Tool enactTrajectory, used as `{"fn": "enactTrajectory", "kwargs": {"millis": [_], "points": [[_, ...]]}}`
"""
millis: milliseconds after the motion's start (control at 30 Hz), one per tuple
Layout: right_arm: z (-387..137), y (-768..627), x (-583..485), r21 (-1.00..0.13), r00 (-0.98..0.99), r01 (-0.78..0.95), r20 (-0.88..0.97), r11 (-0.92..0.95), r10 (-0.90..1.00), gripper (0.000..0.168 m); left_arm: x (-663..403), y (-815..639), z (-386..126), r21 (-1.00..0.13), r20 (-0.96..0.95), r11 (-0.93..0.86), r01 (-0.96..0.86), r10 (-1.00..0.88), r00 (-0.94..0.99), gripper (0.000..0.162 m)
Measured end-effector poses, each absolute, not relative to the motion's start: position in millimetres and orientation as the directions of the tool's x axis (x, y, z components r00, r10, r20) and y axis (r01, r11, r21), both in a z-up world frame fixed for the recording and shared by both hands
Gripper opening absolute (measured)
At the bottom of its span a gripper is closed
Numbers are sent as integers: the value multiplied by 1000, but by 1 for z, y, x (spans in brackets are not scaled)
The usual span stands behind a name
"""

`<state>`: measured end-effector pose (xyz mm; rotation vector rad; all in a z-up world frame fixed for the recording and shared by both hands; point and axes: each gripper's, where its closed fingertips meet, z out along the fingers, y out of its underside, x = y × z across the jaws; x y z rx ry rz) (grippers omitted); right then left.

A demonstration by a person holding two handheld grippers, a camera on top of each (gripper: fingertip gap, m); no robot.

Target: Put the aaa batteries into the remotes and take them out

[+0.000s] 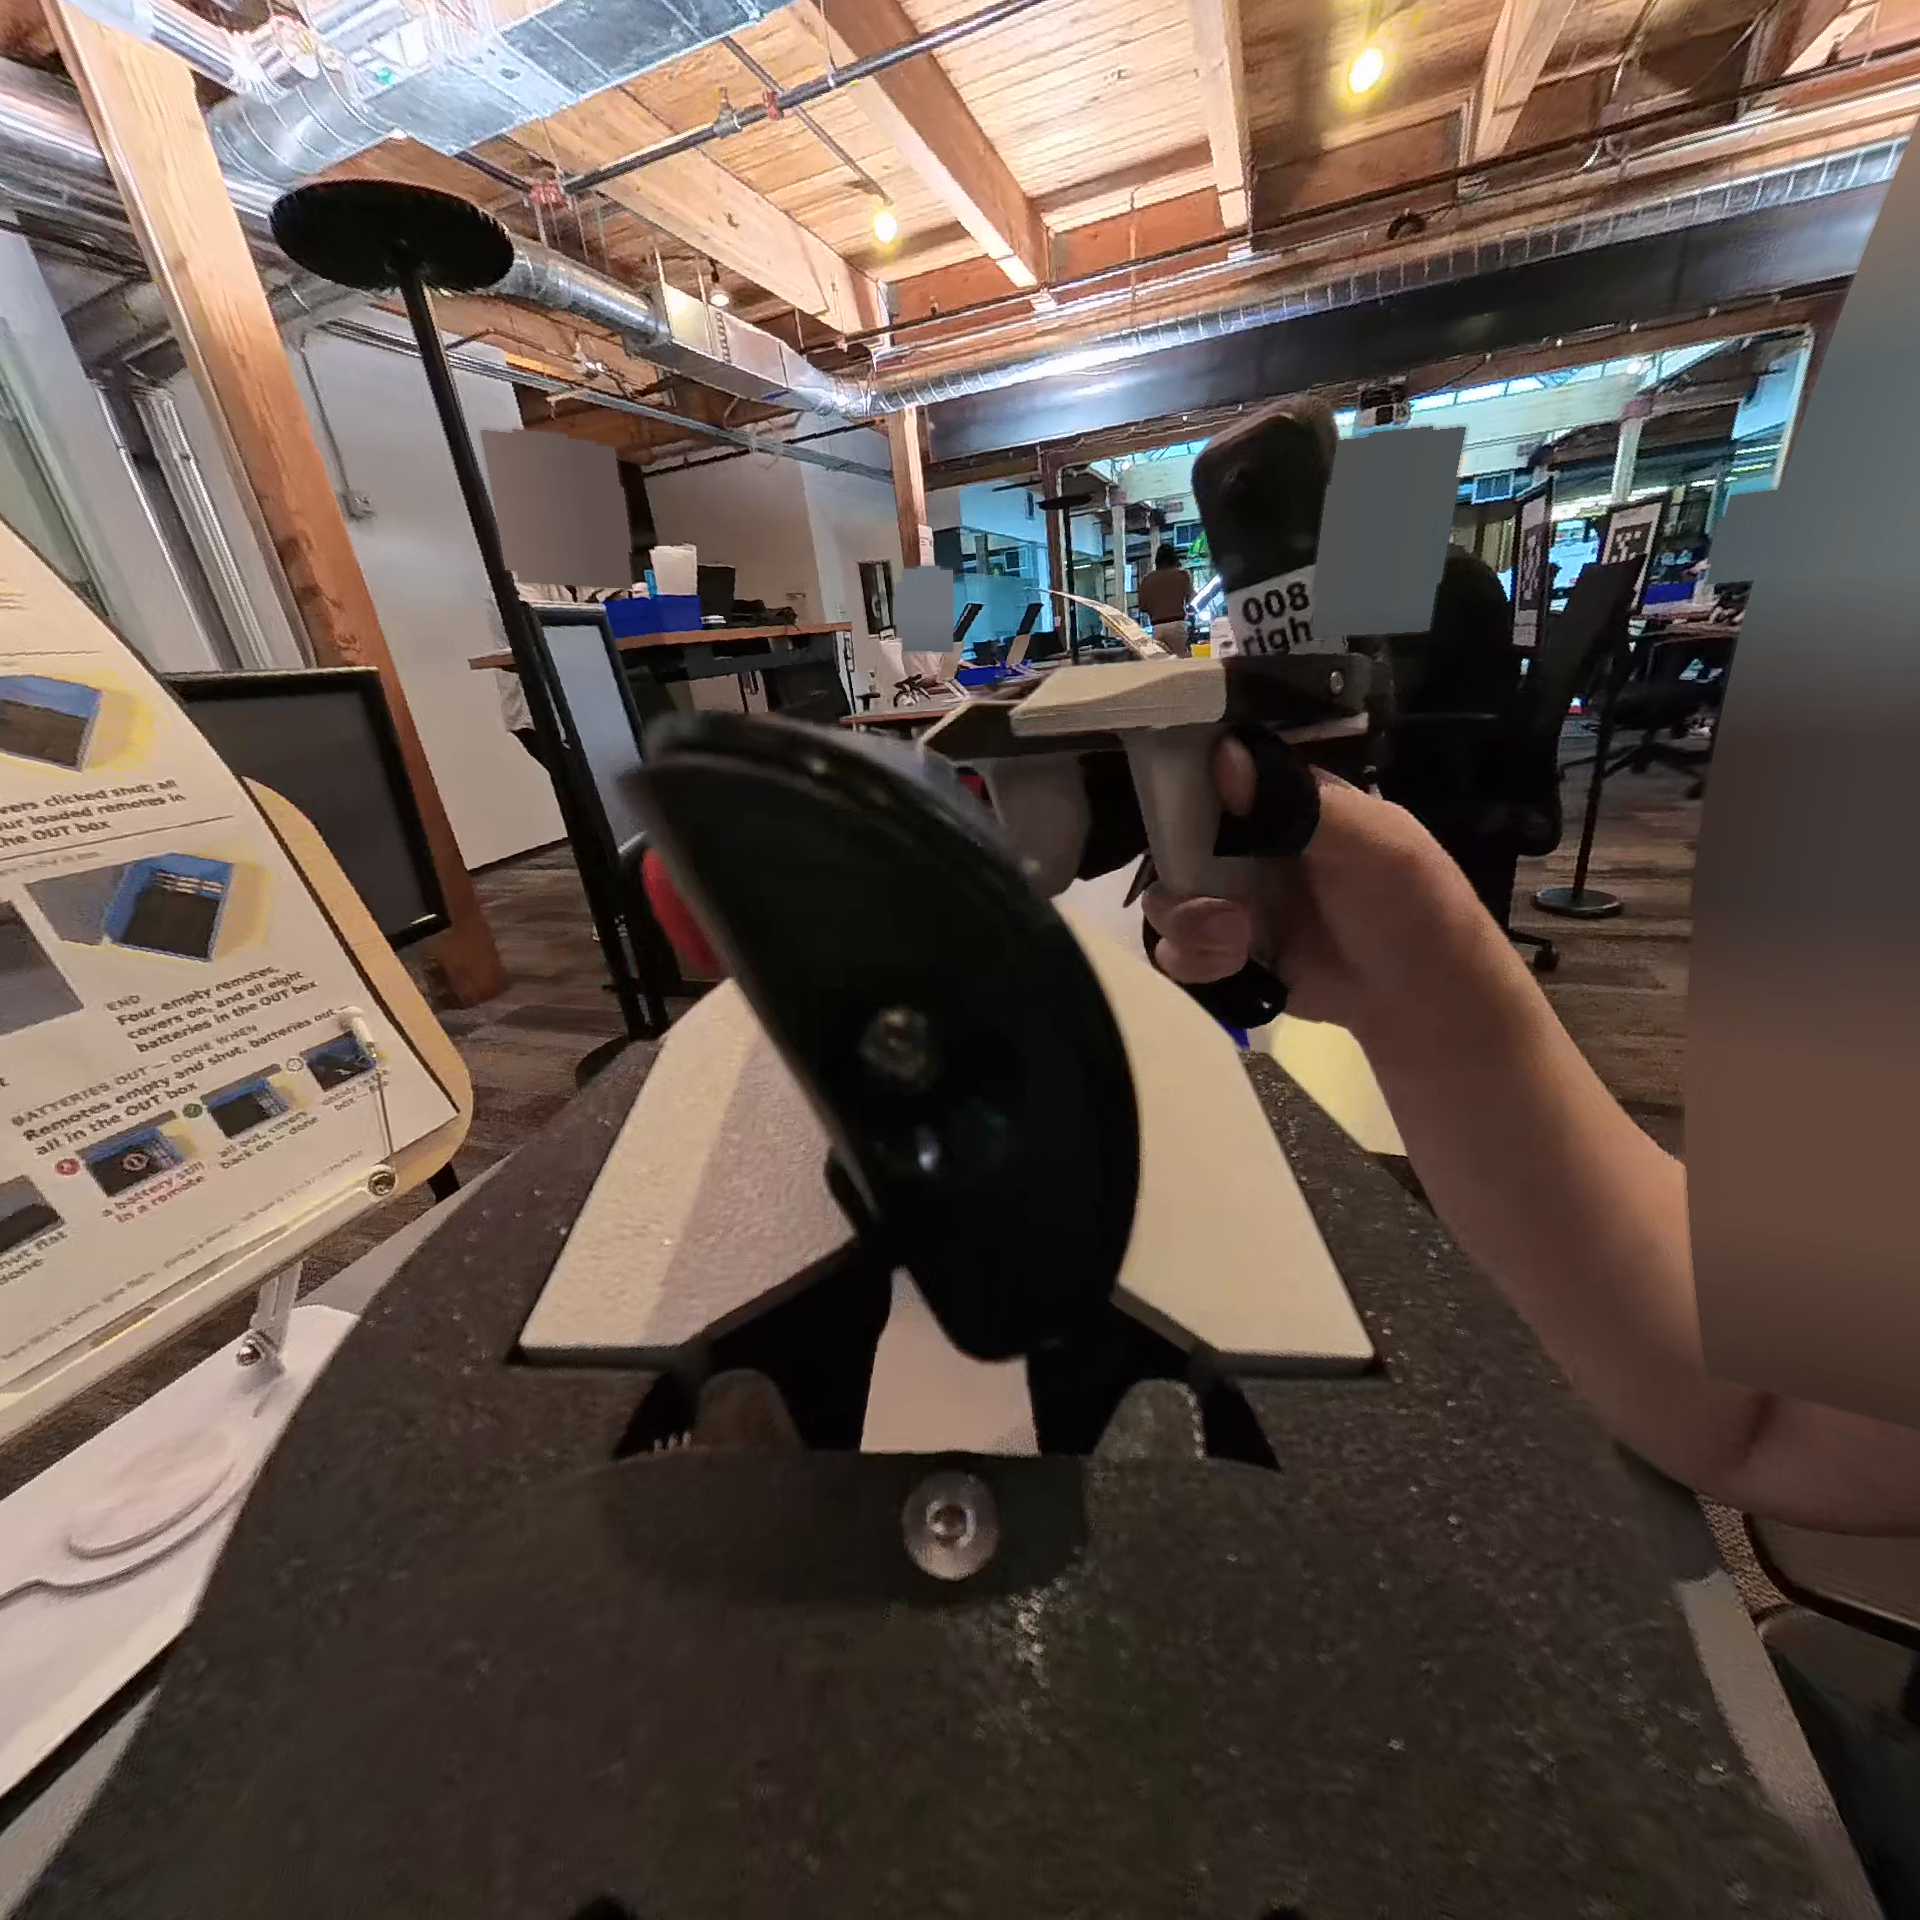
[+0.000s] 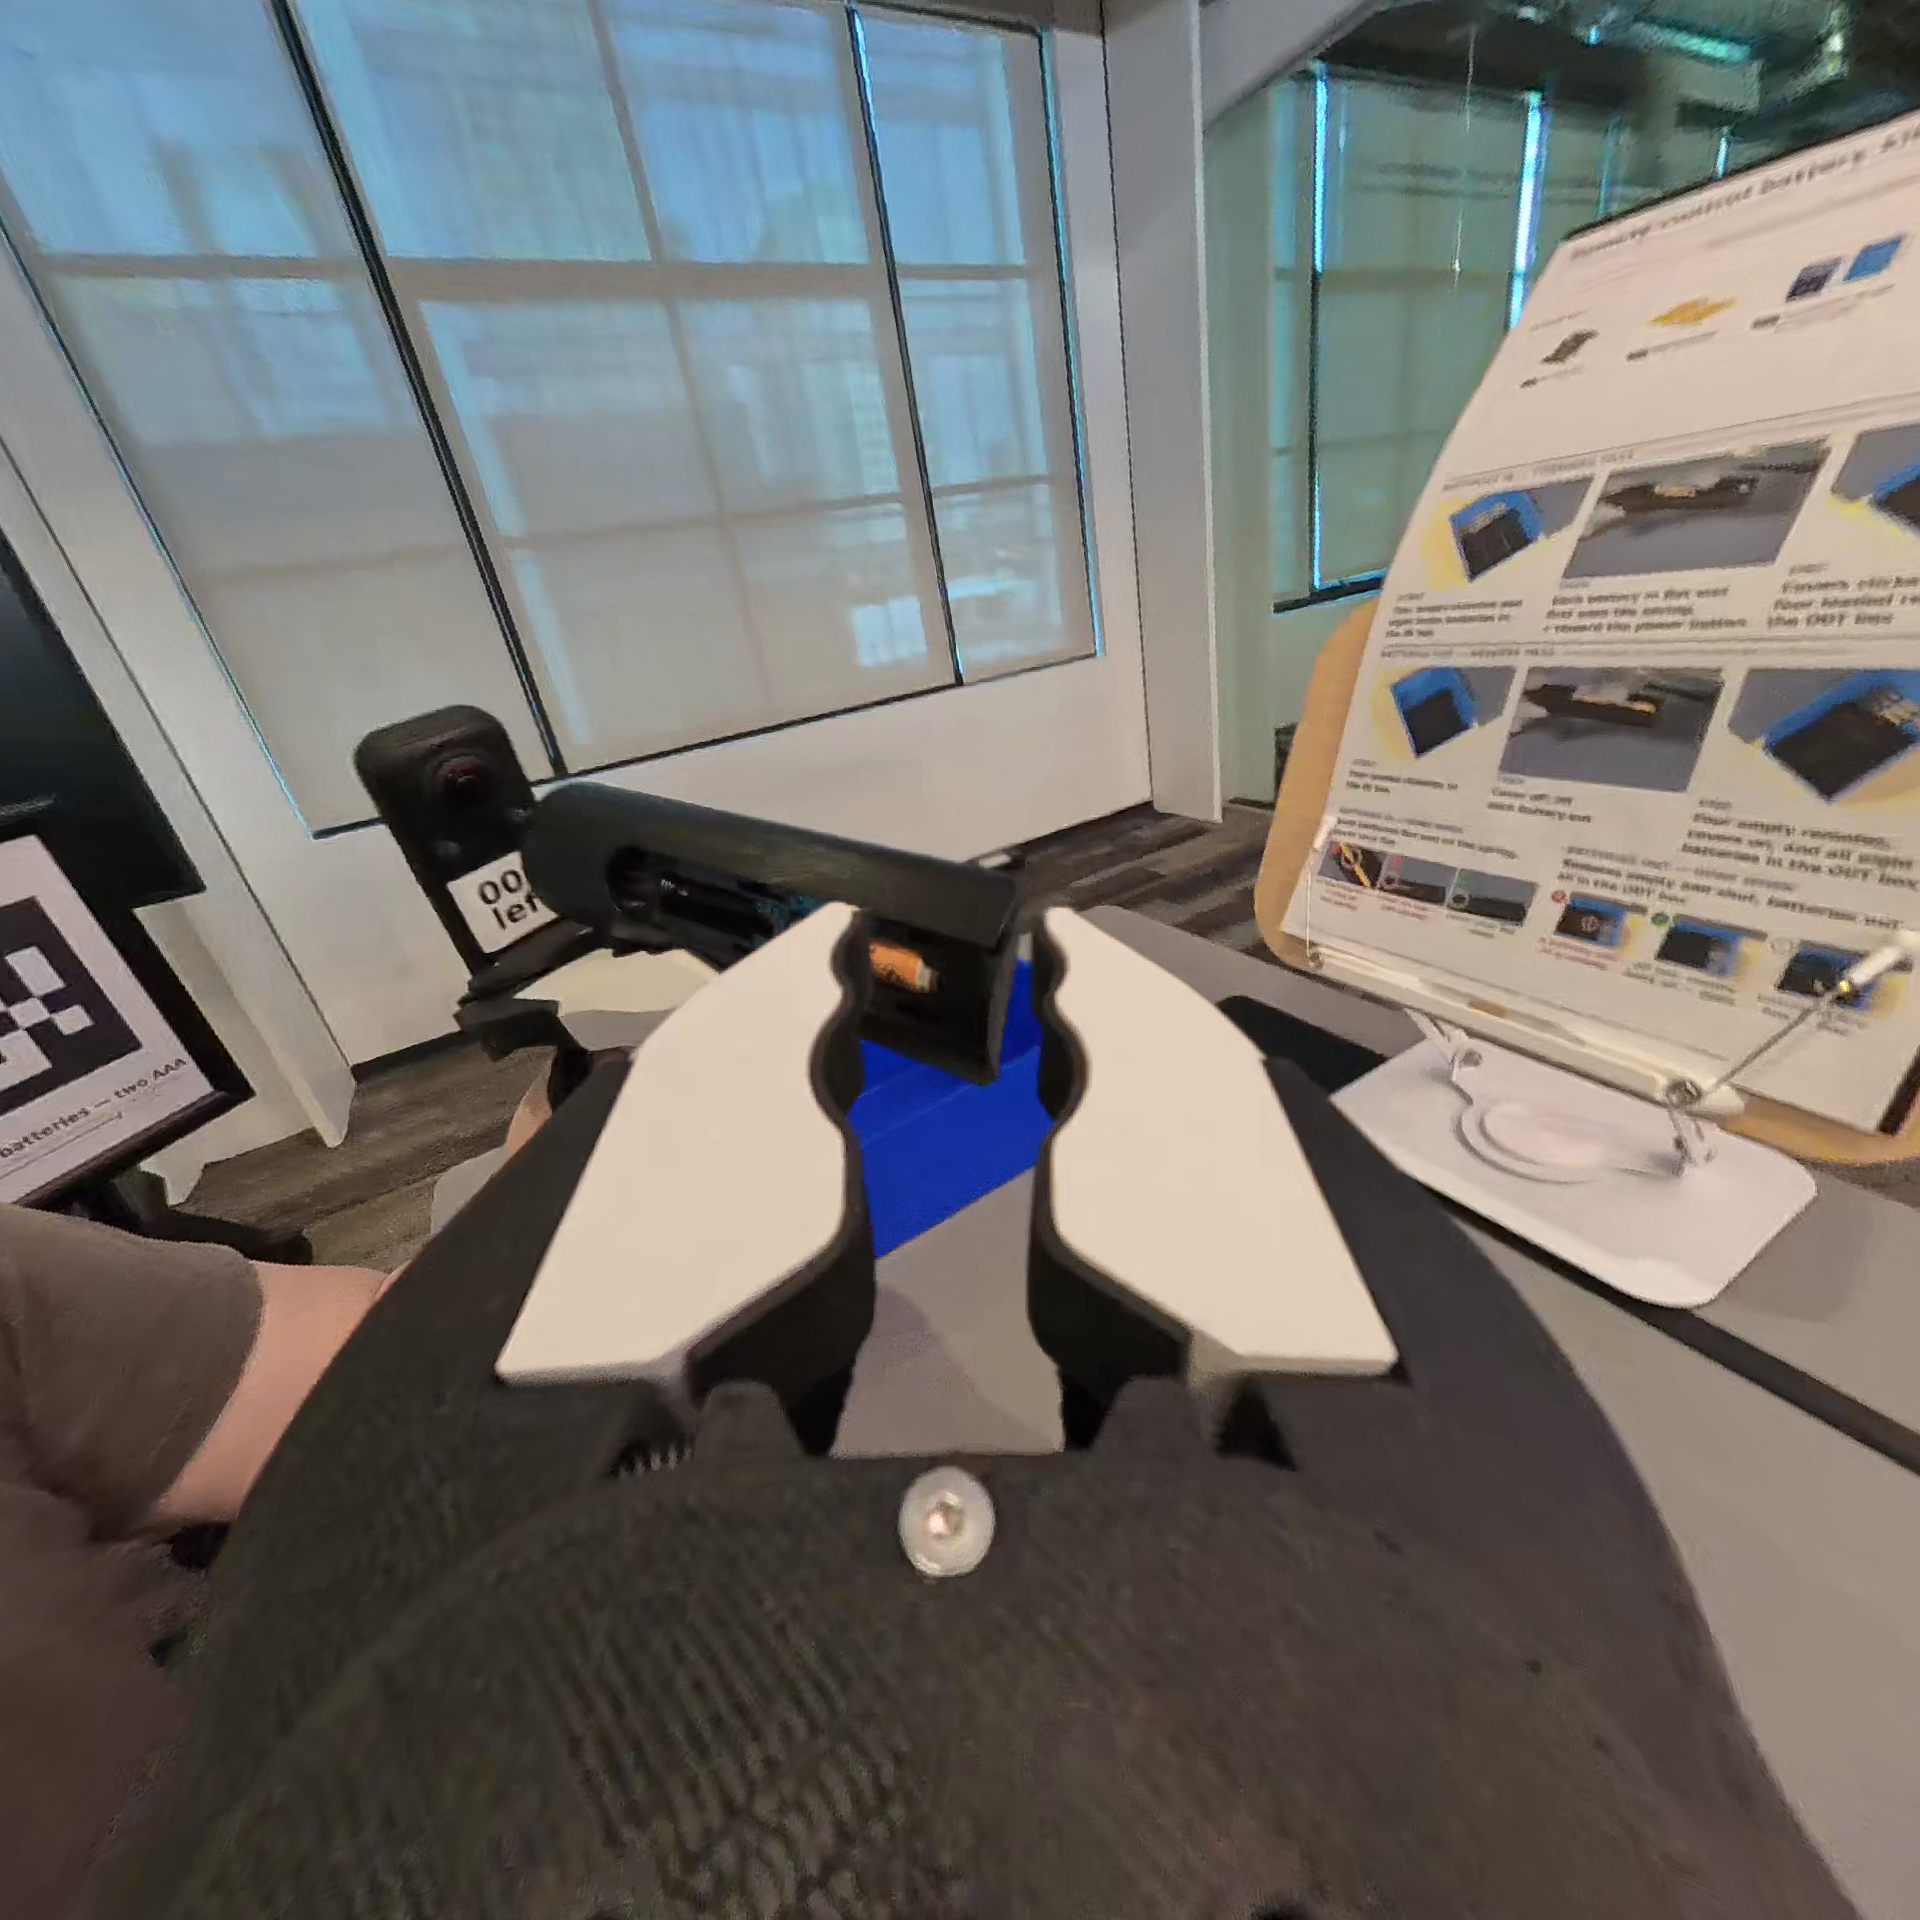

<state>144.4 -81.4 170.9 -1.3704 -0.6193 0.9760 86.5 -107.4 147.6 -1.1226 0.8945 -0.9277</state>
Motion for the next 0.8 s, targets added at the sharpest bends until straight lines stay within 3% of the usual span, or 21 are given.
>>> {"fn": "enactTrajectory", "kwargs": {"millis": [133,167,267,333,800], "points": [[158,-76,139,-962,463,-199,-262,-189,847,45,90,-108,145,-974,-123,181,139,-929,349,19],[156,-79,133,-953,418,-198,-294,-230,859,43,91,-107,144,-974,-132,188,129,-926,355,97],[151,-80,124,-942,368,-191,-328,-275,870,39,92,-108,144,-971,-147,204,128,-923,354,97],[150,-79,121,-944,366,-192,-323,-269,873,39,92,-108,144,-970,-146,205,133,-924,354,19],[159,-90,123,-946,255,-186,-307,-265,917,27,89,-113,147,-975,-107,158,159,-952,287,22]]}}
